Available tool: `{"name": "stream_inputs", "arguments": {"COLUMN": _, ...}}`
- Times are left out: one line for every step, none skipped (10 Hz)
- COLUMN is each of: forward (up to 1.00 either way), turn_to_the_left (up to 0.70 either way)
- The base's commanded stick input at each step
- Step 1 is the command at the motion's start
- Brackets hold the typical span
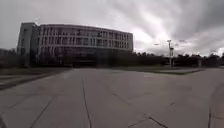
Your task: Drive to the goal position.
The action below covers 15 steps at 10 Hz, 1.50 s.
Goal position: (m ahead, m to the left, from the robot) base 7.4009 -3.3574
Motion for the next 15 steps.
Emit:
{"name": "stream_inputs", "arguments": {"forward": 0.70, "turn_to_the_left": 0.00}}
{"name": "stream_inputs", "arguments": {"forward": 0.70, "turn_to_the_left": 0.00}}
{"name": "stream_inputs", "arguments": {"forward": 0.70, "turn_to_the_left": 0.00}}
{"name": "stream_inputs", "arguments": {"forward": 0.70, "turn_to_the_left": 0.13}}
{"name": "stream_inputs", "arguments": {"forward": 0.70, "turn_to_the_left": 0.29}}
{"name": "stream_inputs", "arguments": {"forward": 0.70, "turn_to_the_left": 0.21}}
{"name": "stream_inputs", "arguments": {"forward": 0.70, "turn_to_the_left": 0.09}}
{"name": "stream_inputs", "arguments": {"forward": 0.70, "turn_to_the_left": 0.00}}
{"name": "stream_inputs", "arguments": {"forward": 0.70, "turn_to_the_left": 0.00}}
{"name": "stream_inputs", "arguments": {"forward": 0.70, "turn_to_the_left": 0.00}}
{"name": "stream_inputs", "arguments": {"forward": 0.70, "turn_to_the_left": 0.00}}
{"name": "stream_inputs", "arguments": {"forward": 0.70, "turn_to_the_left": 0.00}}
{"name": "stream_inputs", "arguments": {"forward": 0.70, "turn_to_the_left": 0.00}}
{"name": "stream_inputs", "arguments": {"forward": 0.70, "turn_to_the_left": 0.00}}
{"name": "stream_inputs", "arguments": {"forward": 0.70, "turn_to_the_left": 0.00}}
